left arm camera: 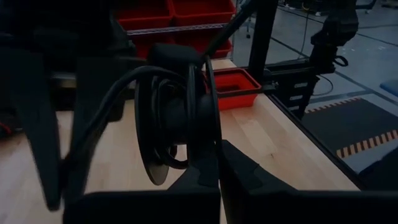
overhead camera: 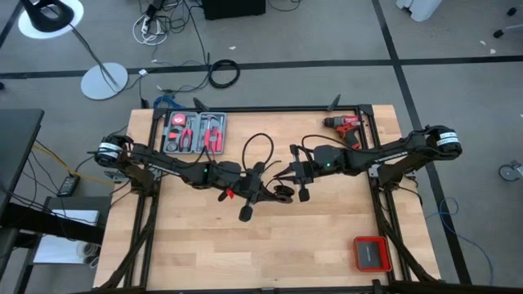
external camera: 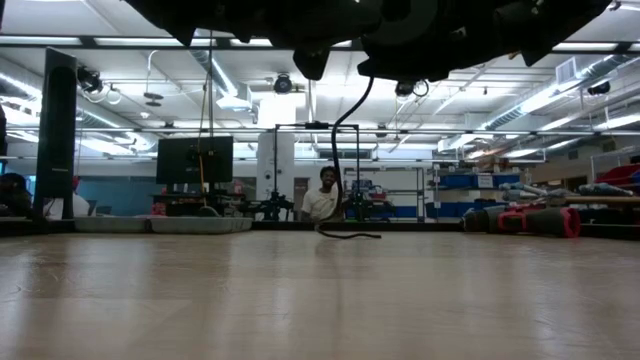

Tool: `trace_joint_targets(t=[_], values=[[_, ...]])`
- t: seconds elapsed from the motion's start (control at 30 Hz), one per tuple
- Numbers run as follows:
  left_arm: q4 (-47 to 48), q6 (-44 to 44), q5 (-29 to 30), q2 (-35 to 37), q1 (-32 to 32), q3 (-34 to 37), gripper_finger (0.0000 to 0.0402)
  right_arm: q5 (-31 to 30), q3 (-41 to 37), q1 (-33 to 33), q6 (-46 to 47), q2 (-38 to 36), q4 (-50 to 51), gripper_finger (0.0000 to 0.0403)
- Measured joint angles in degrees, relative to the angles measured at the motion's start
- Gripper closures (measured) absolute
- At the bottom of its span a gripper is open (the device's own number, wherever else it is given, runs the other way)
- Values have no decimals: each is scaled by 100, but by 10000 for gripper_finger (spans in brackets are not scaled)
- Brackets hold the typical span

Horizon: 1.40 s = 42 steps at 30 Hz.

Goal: Coil cords
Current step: Coil the black wire on the black spool

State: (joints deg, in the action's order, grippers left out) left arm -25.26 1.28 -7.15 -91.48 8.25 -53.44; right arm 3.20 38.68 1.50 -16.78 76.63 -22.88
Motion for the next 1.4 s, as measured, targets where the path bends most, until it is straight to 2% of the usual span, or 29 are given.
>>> trace_joint_targets(t=[0.2,0.4,0.5,0.77,0.93,1.1,1.4], values=[[275,154,-113,0,0,-5,401,67,-1,-45,-35,-182,282,394],[377,166,-368,0,-96,-12,401,500,-4,-127,121,-231,420,394],[355,166,-497,0,-151,-12,401,951,-4,-186,166,-195,427,394],[-70,149,-1152,0,-337,-12,401,1506,-4,-291,307,206,-485,394],[-195,168,-1592,0,-379,-7,401,1666,59,-364,293,298,-607,394],[-281,457,-1935,0,-402,-7,401,1972,68,-424,306,298,-1196,394],[-452,625,-1983,0,-593,-88,401,2010,74,-391,674,298,-1252,394]])
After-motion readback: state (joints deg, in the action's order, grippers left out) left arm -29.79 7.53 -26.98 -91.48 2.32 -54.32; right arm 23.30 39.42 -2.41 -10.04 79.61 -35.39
